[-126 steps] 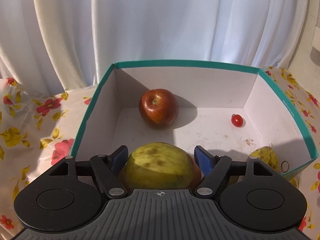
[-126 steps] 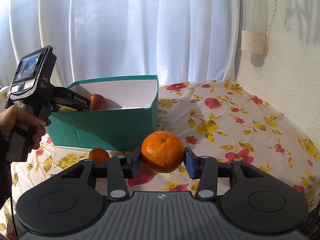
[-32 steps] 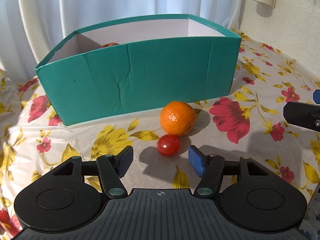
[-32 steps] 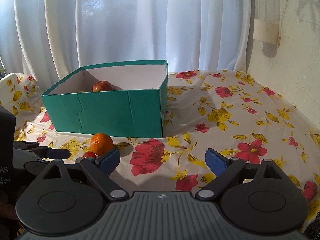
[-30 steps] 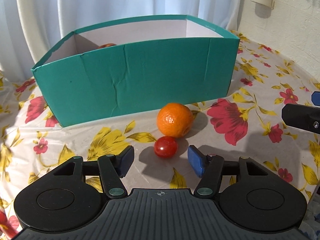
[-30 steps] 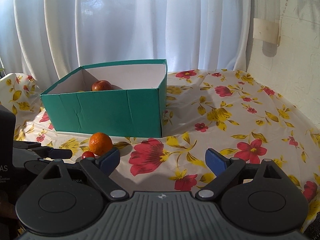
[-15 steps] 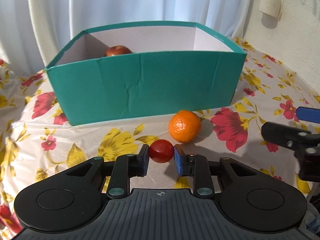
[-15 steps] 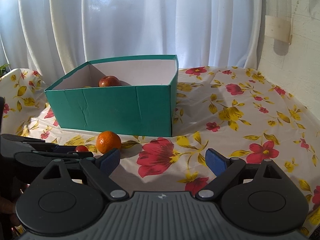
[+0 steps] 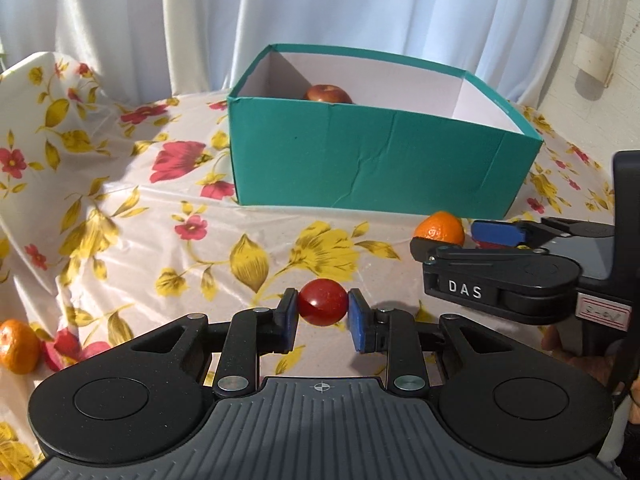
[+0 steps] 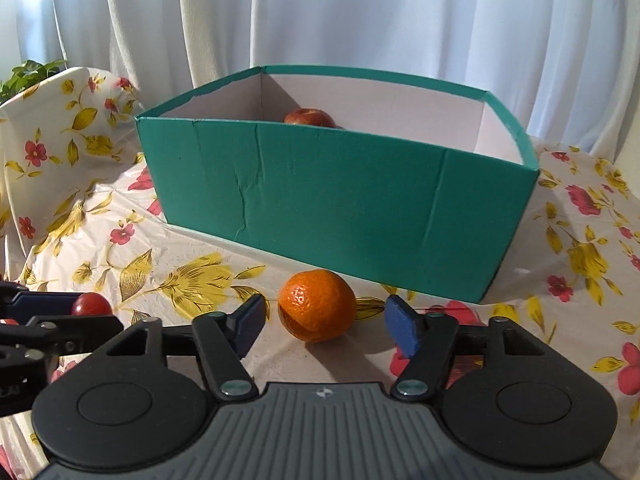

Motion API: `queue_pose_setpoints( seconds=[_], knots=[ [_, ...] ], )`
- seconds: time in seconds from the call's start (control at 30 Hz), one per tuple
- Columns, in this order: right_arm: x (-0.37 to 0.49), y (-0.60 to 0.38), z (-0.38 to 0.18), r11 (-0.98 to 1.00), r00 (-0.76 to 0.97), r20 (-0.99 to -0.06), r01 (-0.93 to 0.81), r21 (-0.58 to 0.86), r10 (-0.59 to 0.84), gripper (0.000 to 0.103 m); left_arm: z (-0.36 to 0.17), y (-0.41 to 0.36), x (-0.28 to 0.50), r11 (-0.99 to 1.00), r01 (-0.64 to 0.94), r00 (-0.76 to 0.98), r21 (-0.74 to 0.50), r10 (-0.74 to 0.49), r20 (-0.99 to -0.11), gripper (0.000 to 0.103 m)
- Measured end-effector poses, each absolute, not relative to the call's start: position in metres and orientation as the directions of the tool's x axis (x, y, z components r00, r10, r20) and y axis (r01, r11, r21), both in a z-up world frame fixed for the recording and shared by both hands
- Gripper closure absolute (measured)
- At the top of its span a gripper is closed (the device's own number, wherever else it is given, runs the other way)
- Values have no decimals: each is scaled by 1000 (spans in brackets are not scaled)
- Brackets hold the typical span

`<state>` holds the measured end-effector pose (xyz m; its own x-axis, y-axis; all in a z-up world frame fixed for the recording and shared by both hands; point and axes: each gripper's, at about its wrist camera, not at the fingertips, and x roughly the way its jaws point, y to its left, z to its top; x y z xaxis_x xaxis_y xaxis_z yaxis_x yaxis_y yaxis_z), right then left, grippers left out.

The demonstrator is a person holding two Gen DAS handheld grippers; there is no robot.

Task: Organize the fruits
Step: 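Grasp the cherry tomato with the left tool while the right tool grasps another mandarin, then drop the cherry tomato into the teal box with the left tool while the right tool carries the mandarin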

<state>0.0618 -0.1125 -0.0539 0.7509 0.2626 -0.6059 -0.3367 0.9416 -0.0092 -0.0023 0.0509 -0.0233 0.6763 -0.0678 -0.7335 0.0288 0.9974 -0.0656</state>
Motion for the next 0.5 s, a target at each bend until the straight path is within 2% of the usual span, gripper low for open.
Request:
queue_pose_setpoints(
  seconds=[0.07,0.13,0.5],
  knots=[
    [68,-108,-59,936,735,-624,-352,-18,265,53,-24,54,-7,997,11,676,-72,-61,-734,73],
    [71,-104,-63,930,730,-633,-364,-41,258,58,-27,57,-9,996,-4,669,-87,-62,-740,73],
    [58,-107,-49,932,754,-606,-358,-54,254,59,-26,59,-12,995,-29,668,-97,-53,-742,73]
  ],
)
